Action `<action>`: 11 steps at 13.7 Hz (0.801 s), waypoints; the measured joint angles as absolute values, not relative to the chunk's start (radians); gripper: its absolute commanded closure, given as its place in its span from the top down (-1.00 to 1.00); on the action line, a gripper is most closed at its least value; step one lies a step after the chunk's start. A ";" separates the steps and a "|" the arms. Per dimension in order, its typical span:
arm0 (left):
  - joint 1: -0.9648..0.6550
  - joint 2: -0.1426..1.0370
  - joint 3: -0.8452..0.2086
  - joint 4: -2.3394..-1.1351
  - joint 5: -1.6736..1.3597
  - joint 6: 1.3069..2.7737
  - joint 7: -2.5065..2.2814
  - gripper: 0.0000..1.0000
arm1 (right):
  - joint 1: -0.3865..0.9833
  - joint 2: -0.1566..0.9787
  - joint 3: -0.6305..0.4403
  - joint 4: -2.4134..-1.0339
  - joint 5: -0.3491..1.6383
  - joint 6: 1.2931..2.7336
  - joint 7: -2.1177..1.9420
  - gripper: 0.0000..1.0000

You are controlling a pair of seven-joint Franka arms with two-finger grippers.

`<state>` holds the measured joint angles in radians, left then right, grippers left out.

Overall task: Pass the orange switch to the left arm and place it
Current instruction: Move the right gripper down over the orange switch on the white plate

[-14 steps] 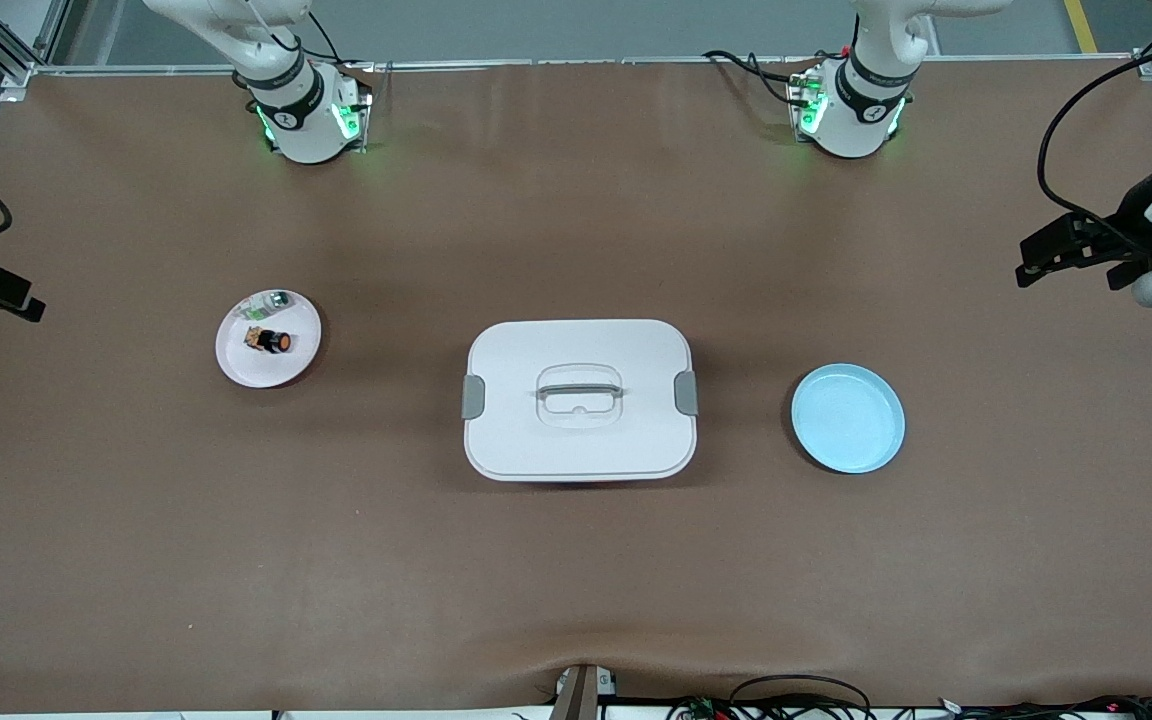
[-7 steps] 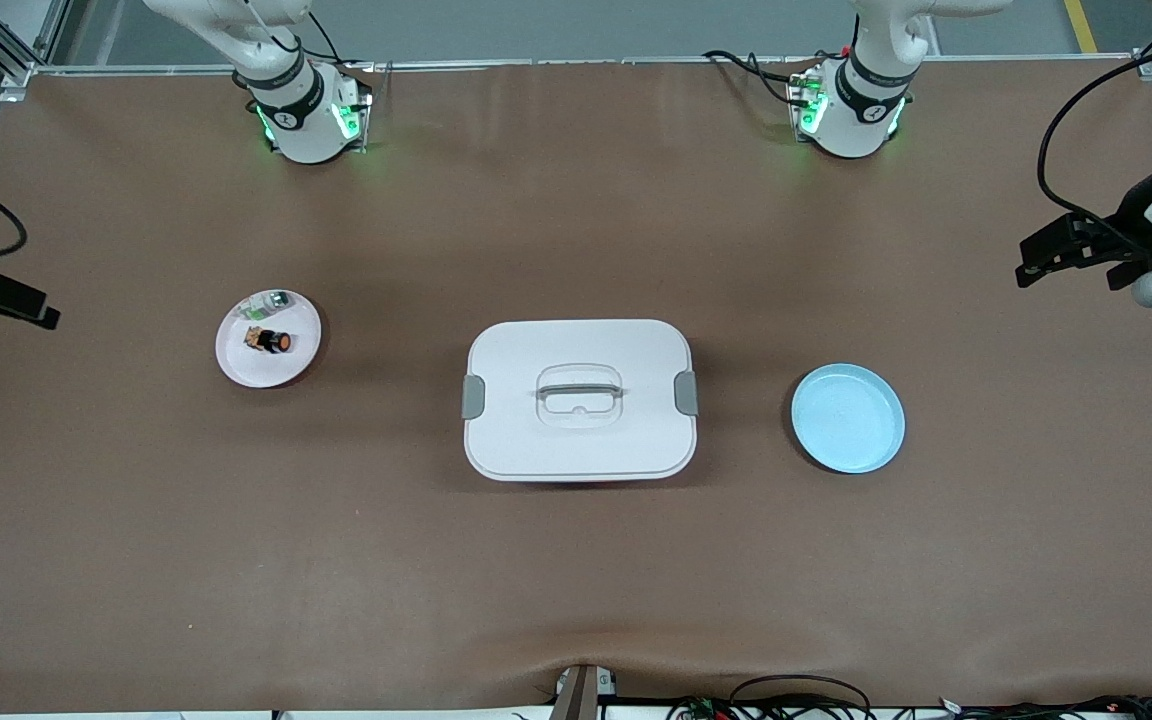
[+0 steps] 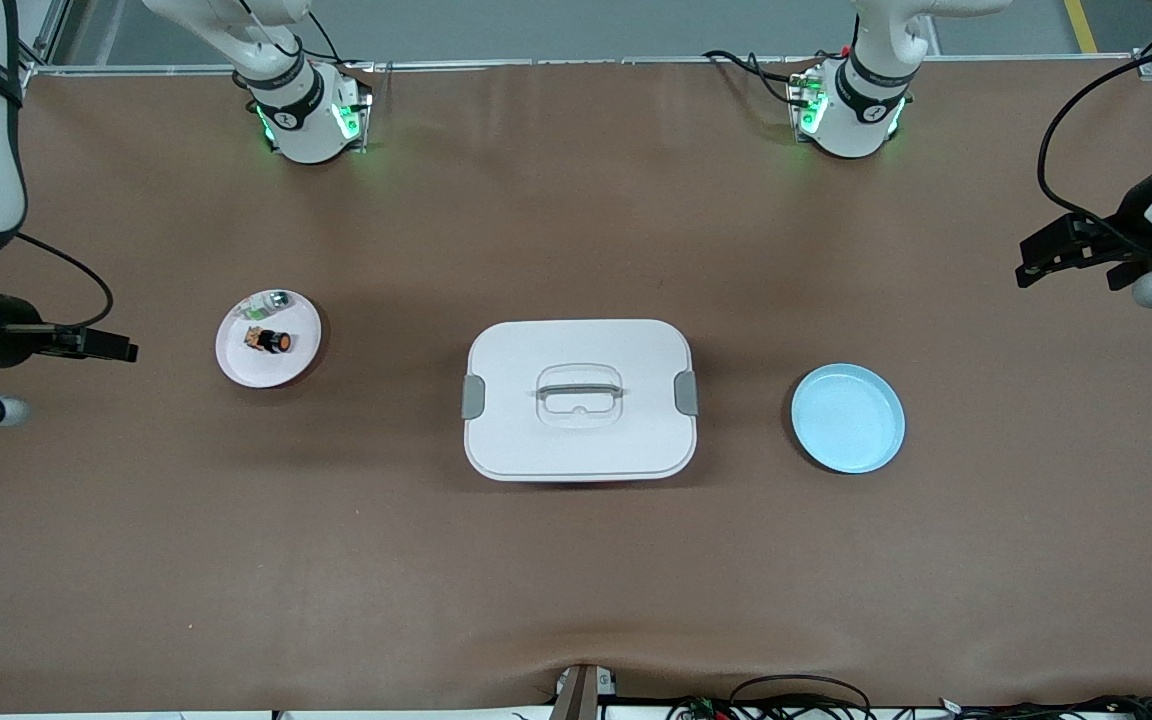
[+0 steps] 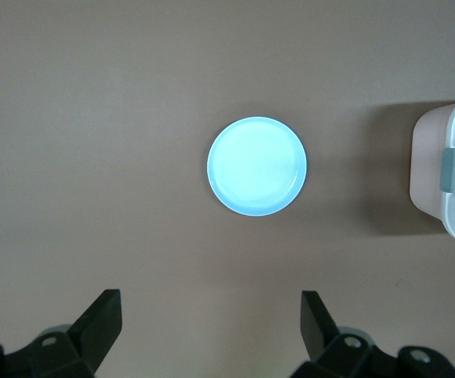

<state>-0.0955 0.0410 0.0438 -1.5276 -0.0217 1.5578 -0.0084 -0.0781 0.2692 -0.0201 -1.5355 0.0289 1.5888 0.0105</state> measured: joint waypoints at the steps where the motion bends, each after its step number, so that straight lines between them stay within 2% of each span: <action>1: -0.095 0.041 0.044 -1.528 -0.022 1.558 -0.008 1.00 | -0.081 0.268 -0.021 -1.563 0.037 1.612 0.011 1.00; 3: -0.095 0.041 0.044 -1.528 -0.022 1.558 -0.008 1.00 | -0.083 0.253 -0.022 -1.652 0.041 1.701 0.011 1.00; 11: -0.095 0.042 0.044 -1.528 -0.022 1.558 -0.008 1.00 | -0.077 0.085 -0.016 -2.151 0.046 2.088 0.011 1.00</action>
<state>-0.0950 0.0416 0.0438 -1.5275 -0.0217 1.5577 -0.0084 -0.0767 0.0846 -0.0164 -2.1509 0.0464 2.0876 0.0105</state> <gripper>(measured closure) 0.000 0.000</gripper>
